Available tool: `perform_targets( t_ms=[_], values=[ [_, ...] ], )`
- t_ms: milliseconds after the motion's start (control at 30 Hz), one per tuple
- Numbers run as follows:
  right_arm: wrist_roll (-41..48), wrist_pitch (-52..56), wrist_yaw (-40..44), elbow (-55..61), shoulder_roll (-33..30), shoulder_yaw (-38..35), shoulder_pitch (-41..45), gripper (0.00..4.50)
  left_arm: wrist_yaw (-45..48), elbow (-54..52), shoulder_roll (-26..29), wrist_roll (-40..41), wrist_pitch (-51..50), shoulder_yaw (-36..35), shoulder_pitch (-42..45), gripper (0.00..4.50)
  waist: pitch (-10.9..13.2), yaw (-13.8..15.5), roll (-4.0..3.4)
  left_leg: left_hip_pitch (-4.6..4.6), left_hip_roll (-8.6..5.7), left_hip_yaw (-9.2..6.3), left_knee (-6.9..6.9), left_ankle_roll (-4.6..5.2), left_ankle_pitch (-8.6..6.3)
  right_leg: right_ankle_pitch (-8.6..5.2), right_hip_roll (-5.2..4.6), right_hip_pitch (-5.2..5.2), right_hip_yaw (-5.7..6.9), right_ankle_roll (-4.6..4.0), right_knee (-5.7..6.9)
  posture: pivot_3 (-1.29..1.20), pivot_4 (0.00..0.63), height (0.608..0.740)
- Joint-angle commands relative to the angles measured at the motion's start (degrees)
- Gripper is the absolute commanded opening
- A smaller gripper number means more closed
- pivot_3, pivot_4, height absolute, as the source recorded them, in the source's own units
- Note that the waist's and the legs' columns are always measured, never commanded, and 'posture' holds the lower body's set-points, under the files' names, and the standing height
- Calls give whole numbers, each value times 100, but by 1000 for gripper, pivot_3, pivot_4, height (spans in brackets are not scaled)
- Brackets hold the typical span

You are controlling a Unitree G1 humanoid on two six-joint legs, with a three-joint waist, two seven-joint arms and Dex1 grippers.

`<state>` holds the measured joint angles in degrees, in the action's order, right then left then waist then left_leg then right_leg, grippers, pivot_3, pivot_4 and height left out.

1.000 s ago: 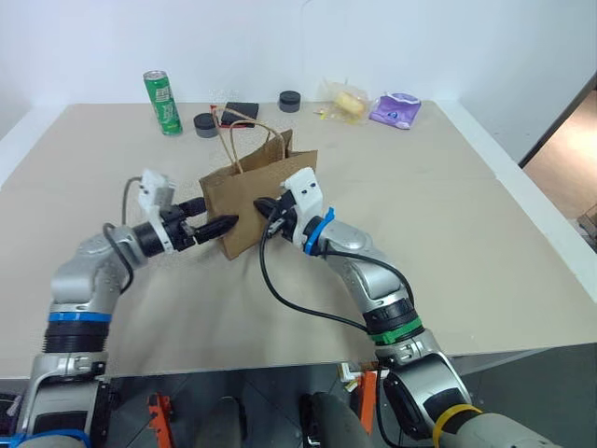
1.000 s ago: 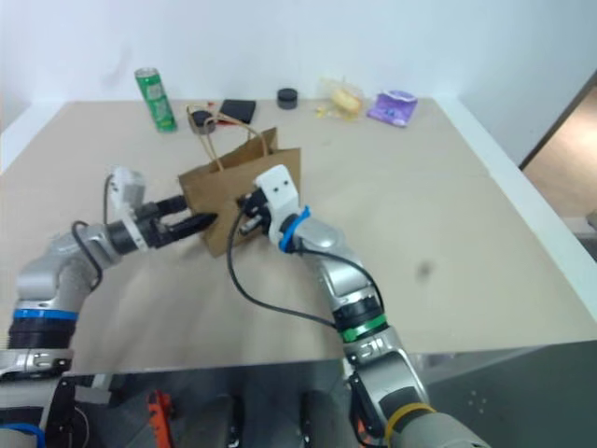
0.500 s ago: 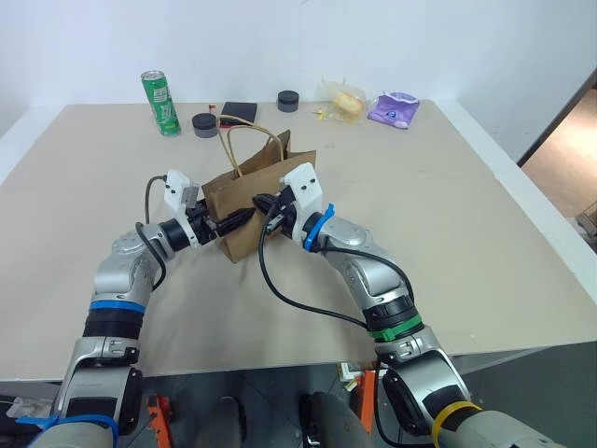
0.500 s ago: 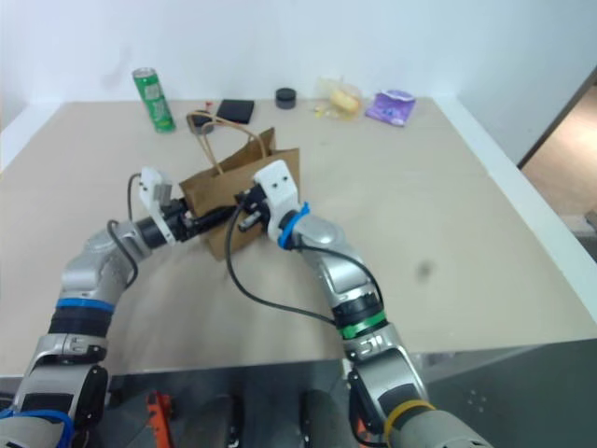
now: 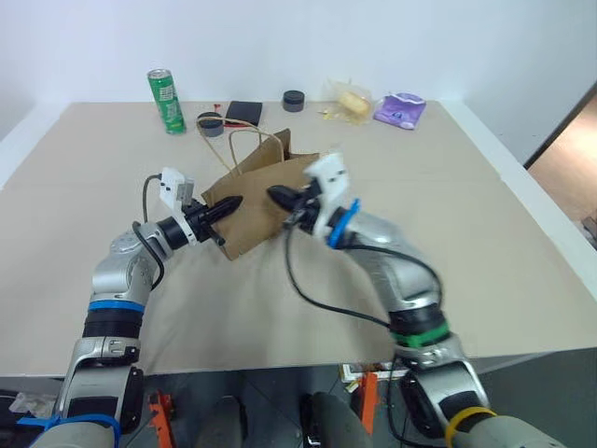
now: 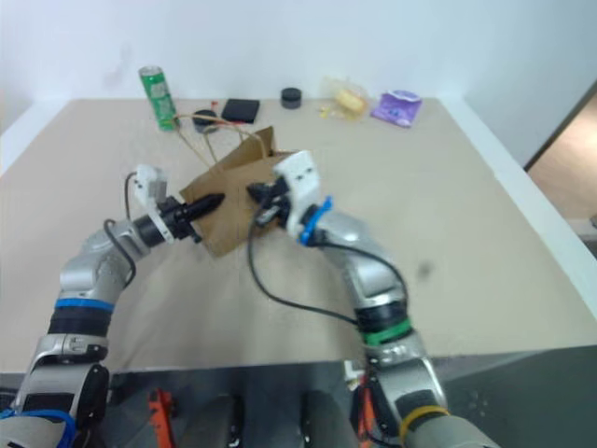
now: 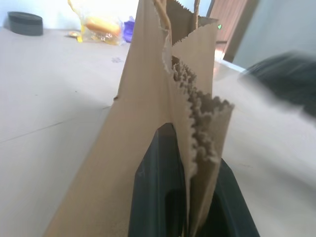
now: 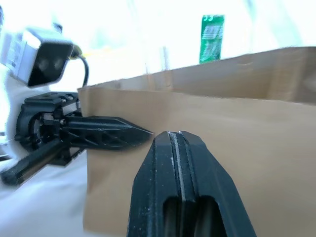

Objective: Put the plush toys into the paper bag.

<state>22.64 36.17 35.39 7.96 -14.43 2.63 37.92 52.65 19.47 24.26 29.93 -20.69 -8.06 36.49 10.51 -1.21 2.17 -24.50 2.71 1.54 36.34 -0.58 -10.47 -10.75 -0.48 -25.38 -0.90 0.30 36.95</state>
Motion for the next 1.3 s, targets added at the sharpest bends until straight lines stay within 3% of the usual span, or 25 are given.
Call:
perform_targets(
  t_ms=[33,167,267,433,700,800,1067,1300],
  values=[
    [1753,1177,926,1178,-1073,-1193,-141,1449,595,-570,258,360,-325,-19,123,0,7,8,-2,-6,-1,1,1,-1,-1,0,-3,-1,-1,0,-4,0,150,740],
    [3155,2174,2079,1194,-2918,-2305,-265,3214,1430,-940,648,602,-777,178,132,0,10,2,-6,-3,-8,3,1,-2,-4,-8,-8,-1,-2,-8,-9,0,150,740],
    [3478,2389,2618,1038,-3749,-2482,-366,4476,2028,-1140,977,627,-1022,404,118,0,11,-27,-6,12,-1,3,-2,5,-10,-30,3,4,-2,-45,-8,0,150,740],
    [3402,2217,3151,1022,-4411,-2292,-557,4476,2728,-1406,1358,514,-1144,803,-19,0,11,-65,-7,29,12,-2,-9,6,-11,-34,25,5,-3,-53,4,0,150,740],
    [3357,2045,3020,1102,-4466,-2048,-455,4476,2592,-1473,1280,119,-685,981,-509,0,12,-44,-6,19,5,3,-2,4,-12,-35,12,2,-7,-50,3,0,150,740],
    [3334,2002,3007,1130,-4481,-1961,-438,4500,2356,-1533,1217,71,-636,926,-742,843,12,-25,-6,18,2,3,-2,0,-15,-38,8,3,-9,-45,2,0,150,740],
    [3316,1970,3055,1027,-4535,-1797,-315,4500,1971,-2238,1492,1062,-1759,258,-791,4473,14,-11,-3,16,4,2,-2,-4,-17,-40,10,0,-8,-43,3,0,150,740],
    [3164,1847,3235,753,-4736,-1824,-416,4500,1461,-2656,2238,2622,-3470,-890,-399,4473,17,-13,-1,17,6,1,-2,-6,-18,-42,13,0,-5,-44,3,0,150,740]
  ],
)
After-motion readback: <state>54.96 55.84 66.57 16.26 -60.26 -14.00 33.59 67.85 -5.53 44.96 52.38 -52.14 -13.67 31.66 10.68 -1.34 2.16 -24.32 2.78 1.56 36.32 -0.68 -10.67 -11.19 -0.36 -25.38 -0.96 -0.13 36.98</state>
